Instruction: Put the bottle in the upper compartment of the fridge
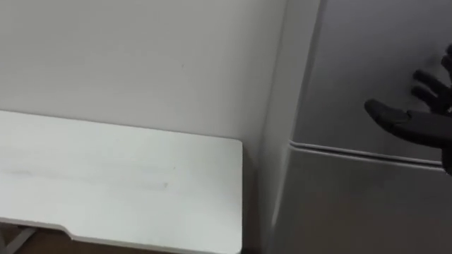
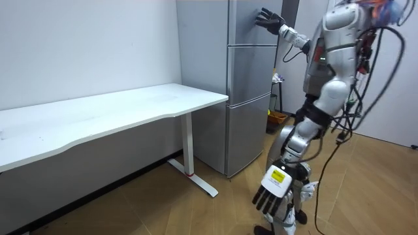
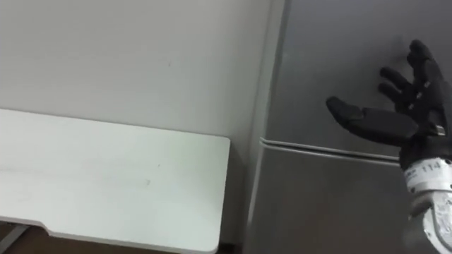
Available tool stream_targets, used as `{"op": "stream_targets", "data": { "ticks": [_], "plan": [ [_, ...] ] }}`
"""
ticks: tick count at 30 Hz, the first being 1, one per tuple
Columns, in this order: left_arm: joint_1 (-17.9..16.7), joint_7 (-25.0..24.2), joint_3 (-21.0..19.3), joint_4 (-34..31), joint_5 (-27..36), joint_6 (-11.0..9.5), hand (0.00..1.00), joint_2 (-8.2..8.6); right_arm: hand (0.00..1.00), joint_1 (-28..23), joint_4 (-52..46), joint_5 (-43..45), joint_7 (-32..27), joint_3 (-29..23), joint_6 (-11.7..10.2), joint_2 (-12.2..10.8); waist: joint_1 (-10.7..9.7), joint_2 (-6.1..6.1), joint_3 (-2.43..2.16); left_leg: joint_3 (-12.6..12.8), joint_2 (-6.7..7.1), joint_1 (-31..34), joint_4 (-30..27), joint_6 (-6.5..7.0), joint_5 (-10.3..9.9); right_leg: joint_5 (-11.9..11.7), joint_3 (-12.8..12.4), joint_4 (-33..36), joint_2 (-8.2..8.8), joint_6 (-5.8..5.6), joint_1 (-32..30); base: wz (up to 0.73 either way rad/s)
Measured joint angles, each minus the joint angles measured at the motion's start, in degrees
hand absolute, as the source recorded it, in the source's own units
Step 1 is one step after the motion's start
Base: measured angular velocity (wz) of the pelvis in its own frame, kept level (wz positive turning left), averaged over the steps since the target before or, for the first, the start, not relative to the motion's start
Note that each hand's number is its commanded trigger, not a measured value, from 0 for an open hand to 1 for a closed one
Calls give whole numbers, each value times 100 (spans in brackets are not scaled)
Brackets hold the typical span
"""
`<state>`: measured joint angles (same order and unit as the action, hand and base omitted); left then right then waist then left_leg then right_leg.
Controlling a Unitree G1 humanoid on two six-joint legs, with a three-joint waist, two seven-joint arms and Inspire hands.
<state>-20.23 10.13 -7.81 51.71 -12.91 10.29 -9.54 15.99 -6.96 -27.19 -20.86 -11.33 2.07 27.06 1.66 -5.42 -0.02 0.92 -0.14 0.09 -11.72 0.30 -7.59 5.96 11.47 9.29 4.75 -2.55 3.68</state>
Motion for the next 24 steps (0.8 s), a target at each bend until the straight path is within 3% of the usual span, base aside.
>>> {"op": "stream_targets", "data": {
  "ticks": [6, 12, 17, 24],
  "plan": [
    [97, 220, 5, 201, 0, -201, 0, 53, 0, -575, -339, 20, -286, -270, -334, -26, -59, 37, 26, 88, -12, -219, 183, -9, -112, 88, -63, -77, -18, -28, 104, -7],
    [72, 328, -16, 385, 0, -217, 0, 224, 0, -990, -347, -88, -560, -610, -342, -119, -148, 122, 2, 142, -33, -317, 263, -1, -189, 106, -54, -74, -27, -43, 131, -5],
    [45, 412, -103, 390, -1, -342, 0, 224, 0, -1304, -346, -241, -905, -875, -325, -155, -216, 154, 8, 165, -39, -364, 320, -4, -195, 120, -34, -72, -27, -66, 145, -2],
    [57, 439, -109, 407, -8, -446, 0, 225, 0, -1770, -344, -437, -1313, -1147, -343, -418, -318, 134, 15, 235, -49, -366, 298, -5, -230, 123, -57, -68, -26, -67, 139, -6]
  ]
}}
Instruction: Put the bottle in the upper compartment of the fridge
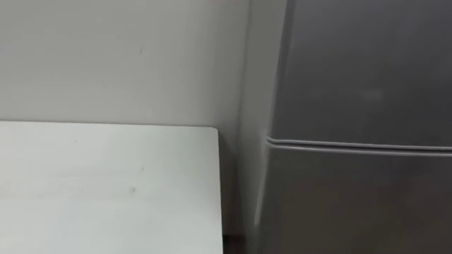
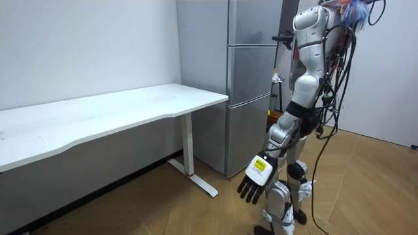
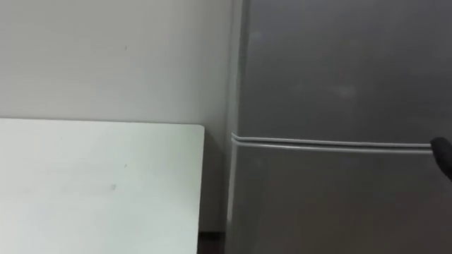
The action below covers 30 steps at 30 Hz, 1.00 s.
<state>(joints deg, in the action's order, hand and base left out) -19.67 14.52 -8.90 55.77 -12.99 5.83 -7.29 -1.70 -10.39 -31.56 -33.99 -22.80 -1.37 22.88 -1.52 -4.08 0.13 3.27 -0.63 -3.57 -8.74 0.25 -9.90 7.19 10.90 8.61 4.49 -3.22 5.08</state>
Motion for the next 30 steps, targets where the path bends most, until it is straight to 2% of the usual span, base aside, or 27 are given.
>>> {"op": "stream_targets", "data": {
  "ticks": [6, 7, 8, 11, 13, 15, 16, 20, 22, 26, 30],
  "plan": [
    [3, -2, -71, 206, 42, 9, 0, 2, 0, -297, 235, -13, -374, -321, -62, -328, -108, -16, 13, 61, 9, 4, -55, 2, -8, 40, -62, -2, 2, 23, -3, -4],
    [-9, 0, -76, 203, 138, 8, 0, -2, 0, -403, 410, -71, -457, -332, -117, -353, -140, 21, 3, 61, 8, 33, -88, 5, -23, 49, -56, -12, 4, 22, -18, 0],
    [-13, 3, -77, 188, 190, 8, 0, -3, 0, -490, 495, -92, -490, -334, -128, -369, -142, -20, 11, 61, 9, 47, -92, 5, -25, 53, -51, -16, 6, 20, -30, 0],
    [-3, 3, -72, 157, 526, 7, 0, -22, 0, -831, 1015, -516, -630, -336, -155, -553, -174, 40, -25, 60, 9, 80, -90, 4, -26, 75, -59, -10, 6, 20, -89, 0],
    [9, 3, -42, 170, 788, -6, 0, -27, 0, -1091, 1403, -859, -782, -325, -164, -747, -175, 68, -21, 62, 16, 73, -89, 4, -26, 77, -75, -1, 6, 20, -70, 0],
    [1, 7, -42, 169, 793, -15, 0, -21, 0, -1224, 1829, -1022, -844, -319, -181, -830, -186, 101, -6, 67, 19, 30, -73, 7, -33, 78, -80, -3, 7, 19, -36, 0],
    [-2, 31, -54, 156, 792, -21, 0, -22, 0, -1266, 2280, -1119, -844, -321, -186, -843, -221, 138, -20, 54, 19, -2, -69, 7, -49, 87, -60, -2, 10, 8, 4, 5],
    [0, 59, -55, 82, 811, -107, 0, -25, 0, -1295, 3221, -1495, -822, -261, -187, -1008, -292, 180, -21, 58, 17, -2, -63, 0, -80, 151, -57, 6, 17, 18, 14, 1],
    [55, 56, -54, 91, 850, -141, 0, -20, 0, -1297, 3772, -1532, -768, -240, -190, -1136, -293, 186, -25, 59, 18, -2, -62, -2, -82, 163, -62, 10, 17, 14, 13, 0],
    [70, -16, -54, 107, 839, -161, 0, -20, 0, -1296, 4701, -1514, -617, -78, -229, -1225, -266, 197, -29, 59, 22, -7, -57, -4, -94, 173, -80, 9, 15, 11, 8, 0],
    [101, -107, -48, 172, 841, -159, 0, -11, 0, -1296, 5698, -1012, -135, 433, -230, -1320, -268, 213, -26, 64, 23, -17, -61, -7, -98, 183, -128, 4, 12, 13, -1, 0]
  ]
}}
